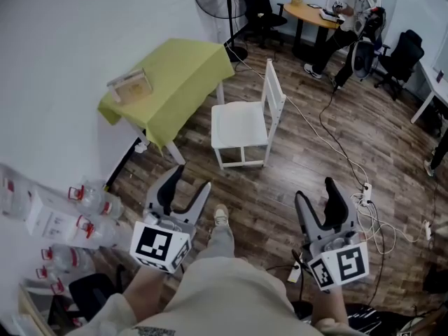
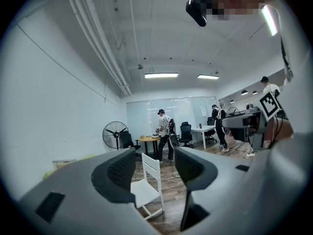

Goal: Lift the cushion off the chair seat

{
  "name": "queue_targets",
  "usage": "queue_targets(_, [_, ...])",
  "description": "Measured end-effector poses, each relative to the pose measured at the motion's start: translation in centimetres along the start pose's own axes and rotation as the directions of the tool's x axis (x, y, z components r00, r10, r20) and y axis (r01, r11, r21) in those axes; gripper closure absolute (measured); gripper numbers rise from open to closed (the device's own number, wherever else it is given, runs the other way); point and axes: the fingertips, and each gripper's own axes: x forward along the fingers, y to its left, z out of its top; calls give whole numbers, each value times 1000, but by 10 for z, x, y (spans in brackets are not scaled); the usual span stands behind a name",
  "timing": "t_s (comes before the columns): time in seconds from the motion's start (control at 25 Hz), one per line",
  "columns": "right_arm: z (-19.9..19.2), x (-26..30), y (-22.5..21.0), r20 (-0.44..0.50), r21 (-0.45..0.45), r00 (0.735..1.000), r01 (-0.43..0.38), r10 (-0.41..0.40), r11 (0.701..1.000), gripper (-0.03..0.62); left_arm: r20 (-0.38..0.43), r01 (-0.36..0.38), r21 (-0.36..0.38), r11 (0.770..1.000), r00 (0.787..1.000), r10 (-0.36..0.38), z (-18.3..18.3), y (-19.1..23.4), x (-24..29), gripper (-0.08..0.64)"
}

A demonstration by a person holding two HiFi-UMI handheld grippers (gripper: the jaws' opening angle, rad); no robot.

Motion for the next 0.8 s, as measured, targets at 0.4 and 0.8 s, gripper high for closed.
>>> queue_targets(0.4, [-21, 47, -15, -64, -1, 998, 9, -9, 1000, 313, -22, 7, -14, 1000, 1000, -7, -18, 29, 39, 316])
queue_targets(0.8, [-41, 152, -38, -141, 23, 990, 10, -6, 1000, 313, -60, 14, -40, 999, 998, -17, -30, 98, 118, 316])
